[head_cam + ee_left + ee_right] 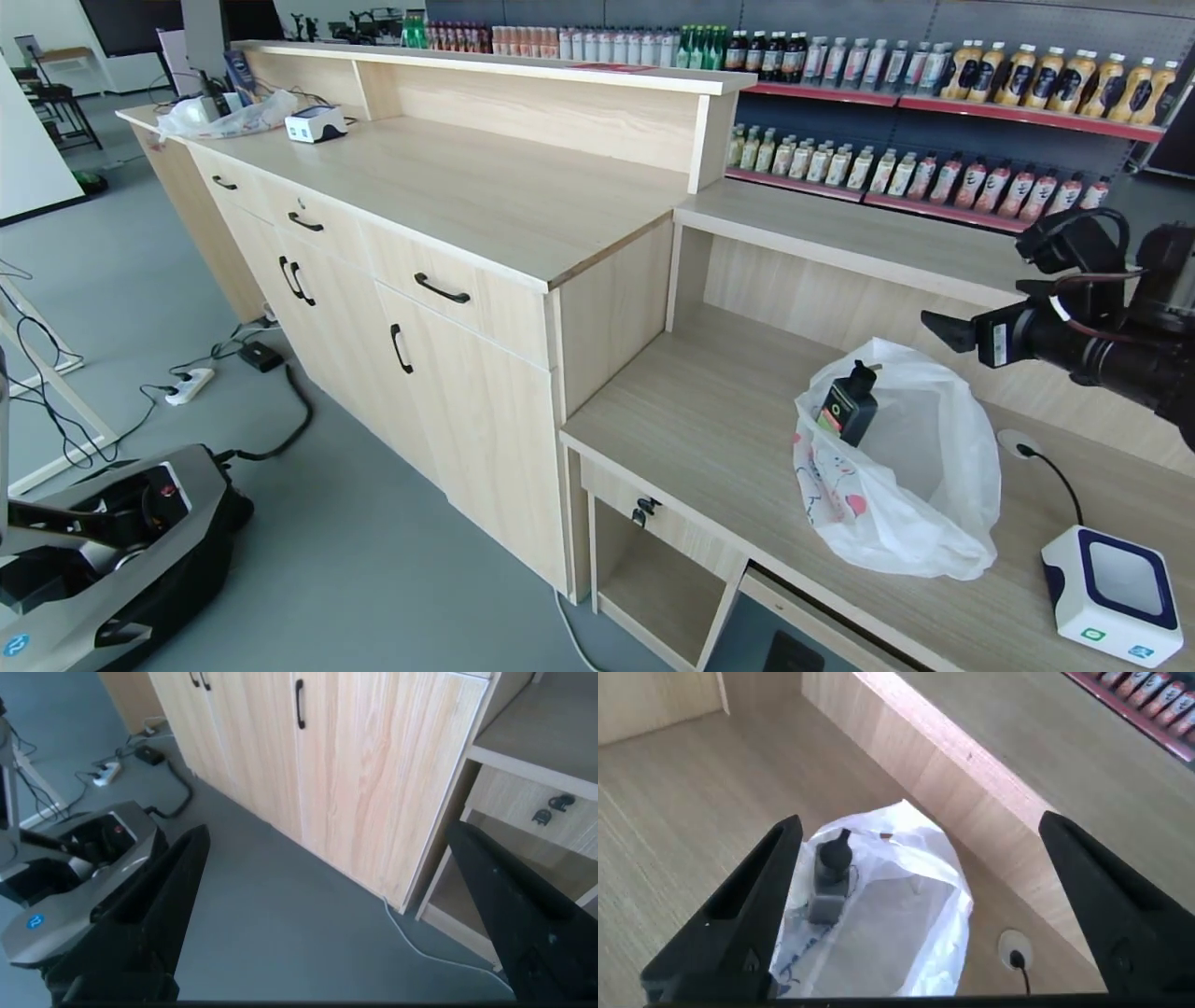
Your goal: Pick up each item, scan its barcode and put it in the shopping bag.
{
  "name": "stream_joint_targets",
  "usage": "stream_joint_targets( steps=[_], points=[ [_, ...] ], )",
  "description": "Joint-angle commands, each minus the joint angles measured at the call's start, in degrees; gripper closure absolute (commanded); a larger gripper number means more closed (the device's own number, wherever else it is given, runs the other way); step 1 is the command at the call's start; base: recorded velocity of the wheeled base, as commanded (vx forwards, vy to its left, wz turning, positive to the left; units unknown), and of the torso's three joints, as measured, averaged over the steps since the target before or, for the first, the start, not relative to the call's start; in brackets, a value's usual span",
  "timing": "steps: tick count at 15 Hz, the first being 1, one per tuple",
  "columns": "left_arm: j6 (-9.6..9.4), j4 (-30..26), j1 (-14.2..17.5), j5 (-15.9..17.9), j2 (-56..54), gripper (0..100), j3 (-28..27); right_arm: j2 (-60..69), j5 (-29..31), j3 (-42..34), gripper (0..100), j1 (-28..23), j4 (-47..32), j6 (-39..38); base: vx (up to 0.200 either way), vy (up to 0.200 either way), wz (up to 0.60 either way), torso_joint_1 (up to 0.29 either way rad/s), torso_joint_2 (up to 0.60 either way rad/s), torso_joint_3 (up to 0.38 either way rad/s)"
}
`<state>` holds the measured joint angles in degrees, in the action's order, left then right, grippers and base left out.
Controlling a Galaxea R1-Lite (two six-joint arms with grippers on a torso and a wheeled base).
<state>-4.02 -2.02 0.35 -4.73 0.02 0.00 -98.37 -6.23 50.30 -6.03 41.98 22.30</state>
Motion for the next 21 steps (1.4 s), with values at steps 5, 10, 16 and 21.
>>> stream_joint_targets(
  steps=[5, 10, 16, 21],
  points=[
    [-0.02, 0.0, 0.0, 0.0, 0.0, 0, 0.0, 12.6, 11.8, 24.5, 0, -7.1, -39.1, -1.9, 0.0, 0.0, -0.6, 0.004, 0.0, 0.003],
    [-0.02, 0.0, 0.0, 0.0, 0.0, 0, 0.0, 9.2, 14.2, 33.8, 0, -15.7, -56.7, -8.5, 0.0, 0.0, -0.6, 0.001, 0.0, 0.0],
    [-0.02, 0.0, 0.0, 0.0, 0.0, 0, 0.0, 11.5, 14.9, 20.4, 0, -24.2, -55.6, -4.6, 0.0, 0.0, -0.4, 0.001, 0.0, 0.001],
    [-0.02, 0.0, 0.0, 0.0, 0.0, 0, 0.0, 4.4, 1.1, 17.5, 0, -26.4, -44.8, -9.8, 0.0, 0.0, 0.0, 0.0, 0.0, 0.0]
  ],
)
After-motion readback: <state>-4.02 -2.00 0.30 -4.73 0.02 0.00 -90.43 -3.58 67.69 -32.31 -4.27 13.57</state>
